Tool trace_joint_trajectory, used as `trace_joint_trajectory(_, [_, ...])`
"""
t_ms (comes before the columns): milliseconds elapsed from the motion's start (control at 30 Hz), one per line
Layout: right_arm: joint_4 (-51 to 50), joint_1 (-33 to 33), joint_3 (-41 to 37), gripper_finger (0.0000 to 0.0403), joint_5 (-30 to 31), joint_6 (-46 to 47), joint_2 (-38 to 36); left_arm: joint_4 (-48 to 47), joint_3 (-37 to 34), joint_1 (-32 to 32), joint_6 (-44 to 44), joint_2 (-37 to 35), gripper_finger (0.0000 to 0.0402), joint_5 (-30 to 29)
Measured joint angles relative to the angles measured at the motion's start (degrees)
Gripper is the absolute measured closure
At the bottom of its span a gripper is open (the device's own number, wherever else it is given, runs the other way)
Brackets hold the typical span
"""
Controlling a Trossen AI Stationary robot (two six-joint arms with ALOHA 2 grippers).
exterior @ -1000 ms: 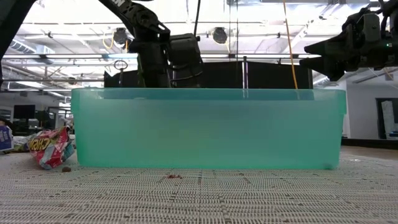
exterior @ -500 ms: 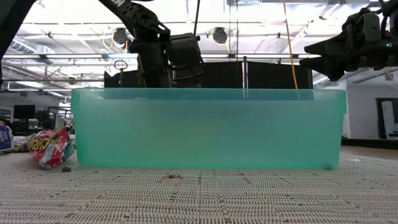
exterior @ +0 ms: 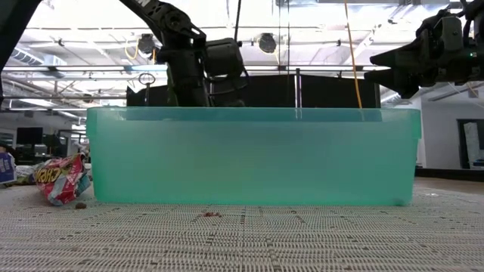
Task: Pick and place Granola Bars by type
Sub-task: Put the yellow granola bar into the yellow bin
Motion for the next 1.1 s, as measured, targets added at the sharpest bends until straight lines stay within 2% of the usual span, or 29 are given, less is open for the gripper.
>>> trace_joint_trajectory(100, [0.02, 0.01, 0.01, 0.0124, 0.00, 0.00, 0.02, 0.43, 0.04, 0.31, 2.09, -1.63, 0.0154, -1.03])
trace_joint_trajectory(267, [0.01, 0.01, 0.00, 0.0124, 0.00, 0.00, 0.02, 0.40, 0.07, 0.34, 2.97, -5.46, 0.0133, -6.24])
trace_joint_trajectory(800, [-0.02, -0.01, 0.01, 0.0124, 0.00, 0.00, 0.02, -1.54, 0.09, -5.59, 14.67, -24.12, 0.0130, -27.38])
trace_joint_trajectory(1100, [0.01, 0.01, 0.01, 0.0124, 0.00, 0.00, 0.02, -9.54, 0.15, -9.14, 17.93, -34.08, 0.0130, -30.73])
